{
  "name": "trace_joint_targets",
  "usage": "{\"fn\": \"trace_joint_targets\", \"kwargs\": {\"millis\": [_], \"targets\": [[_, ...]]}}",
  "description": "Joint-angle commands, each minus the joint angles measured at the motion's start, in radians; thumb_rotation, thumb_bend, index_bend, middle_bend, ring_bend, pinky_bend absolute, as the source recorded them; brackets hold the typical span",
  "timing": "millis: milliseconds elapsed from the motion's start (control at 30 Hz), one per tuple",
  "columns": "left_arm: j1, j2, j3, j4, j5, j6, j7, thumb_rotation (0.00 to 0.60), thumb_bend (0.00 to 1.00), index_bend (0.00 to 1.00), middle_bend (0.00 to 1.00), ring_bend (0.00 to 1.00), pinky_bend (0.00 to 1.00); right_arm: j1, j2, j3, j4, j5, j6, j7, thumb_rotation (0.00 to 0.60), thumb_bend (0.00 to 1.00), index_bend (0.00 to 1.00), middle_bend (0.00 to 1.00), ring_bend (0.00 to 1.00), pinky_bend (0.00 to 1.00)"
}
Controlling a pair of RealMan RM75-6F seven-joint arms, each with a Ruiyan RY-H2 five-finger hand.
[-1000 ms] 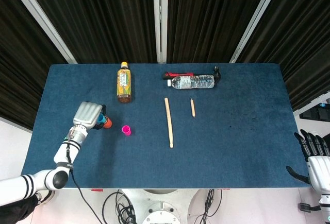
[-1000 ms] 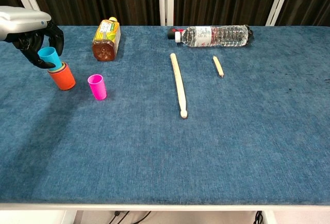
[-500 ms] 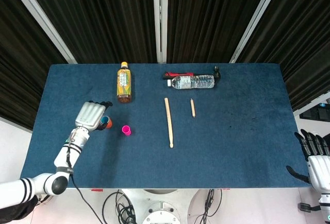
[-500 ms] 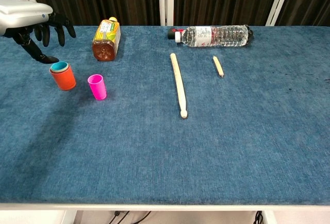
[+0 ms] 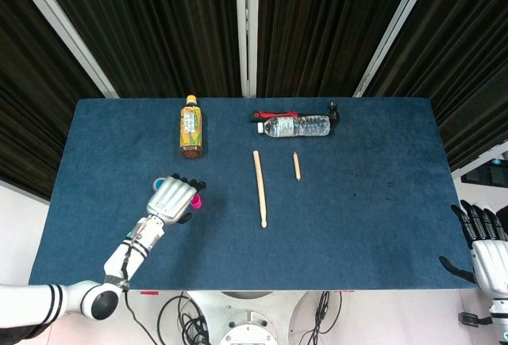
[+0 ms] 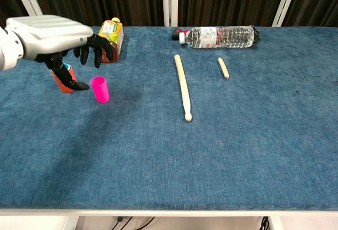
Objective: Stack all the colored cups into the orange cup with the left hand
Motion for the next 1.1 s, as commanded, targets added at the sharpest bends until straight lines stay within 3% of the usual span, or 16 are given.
{"fn": "trace_joint_targets", "kwargs": {"millis": [33,600,1100], "targets": [[-0.009,-0.021,0.005,0.023,-0.026,0.000,0.024,0.600,0.22,0.26,0.33,0.38,0.35,0.000,0.000,0.000,0.007,0.002,-0.002,0.010,0.600,0.10,0.00,0.00,0.00,0.00],[-0.019,-0.075,0.009,0.125,-0.064,-0.008,0.034,0.600,0.22,0.31,0.35,0.39,0.36,0.010,0.000,0.000,0.009,0.011,-0.028,0.007,0.600,0.11,0.00,0.00,0.00,0.00],[-0.020,-0.125,0.011,0.192,-0.007,-0.044,-0.034,0.600,0.22,0.39,0.41,0.46,0.40,0.012,-0.007,0.000,0.021,0.023,-0.041,0.011,0.600,0.12,0.00,0.00,0.00,0.00]]}}
